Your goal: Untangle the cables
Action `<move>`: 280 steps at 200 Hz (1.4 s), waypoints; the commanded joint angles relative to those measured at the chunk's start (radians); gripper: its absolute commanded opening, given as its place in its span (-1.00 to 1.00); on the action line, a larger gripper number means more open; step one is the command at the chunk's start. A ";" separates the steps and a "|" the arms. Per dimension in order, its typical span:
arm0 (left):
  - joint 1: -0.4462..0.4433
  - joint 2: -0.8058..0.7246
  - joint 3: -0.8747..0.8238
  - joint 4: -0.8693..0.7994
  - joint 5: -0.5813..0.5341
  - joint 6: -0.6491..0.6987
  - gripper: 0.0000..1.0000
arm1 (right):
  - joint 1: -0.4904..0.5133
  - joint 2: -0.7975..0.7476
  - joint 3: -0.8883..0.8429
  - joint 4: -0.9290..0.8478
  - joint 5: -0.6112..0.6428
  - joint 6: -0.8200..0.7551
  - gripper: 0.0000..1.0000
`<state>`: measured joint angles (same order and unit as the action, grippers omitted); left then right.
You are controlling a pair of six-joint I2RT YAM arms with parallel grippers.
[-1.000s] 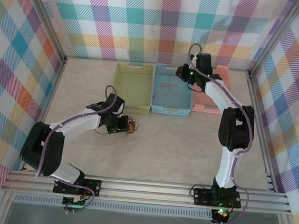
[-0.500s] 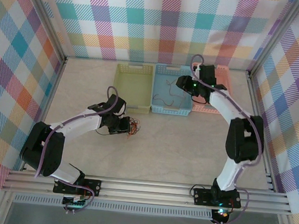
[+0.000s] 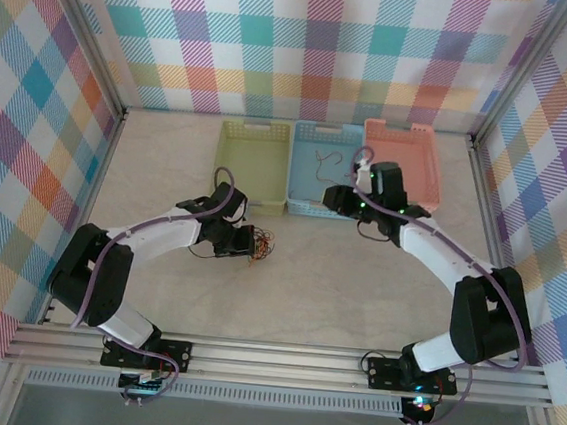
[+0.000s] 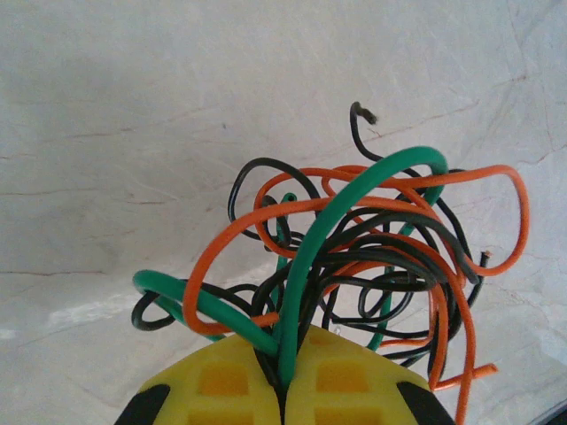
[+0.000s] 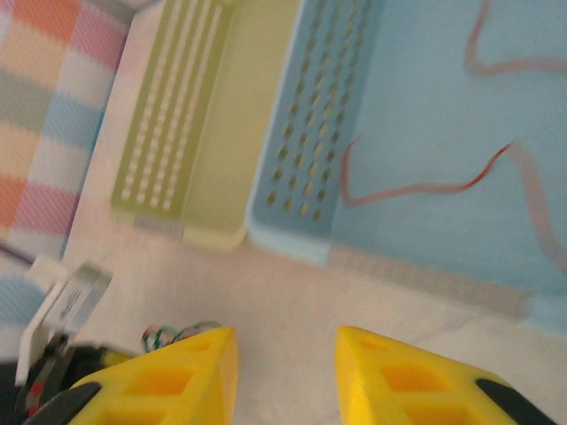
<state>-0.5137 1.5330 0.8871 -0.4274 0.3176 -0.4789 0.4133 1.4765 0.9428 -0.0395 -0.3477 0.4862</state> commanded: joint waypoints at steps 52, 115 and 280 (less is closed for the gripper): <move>-0.019 -0.004 0.035 0.056 0.053 0.043 -1.00 | 0.048 0.082 0.000 0.149 -0.265 -0.045 -0.35; -0.029 -0.004 0.050 0.087 0.066 0.066 -1.00 | 0.056 0.191 0.048 0.158 -0.409 0.018 -0.23; -0.037 0.025 0.143 0.182 0.007 0.142 -1.00 | 0.052 0.214 0.107 0.169 -0.363 -0.034 -0.23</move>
<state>-0.5419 1.5364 0.9546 -0.2779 0.3481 -0.3859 0.4664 1.7317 1.0084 0.0902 -0.7643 0.5156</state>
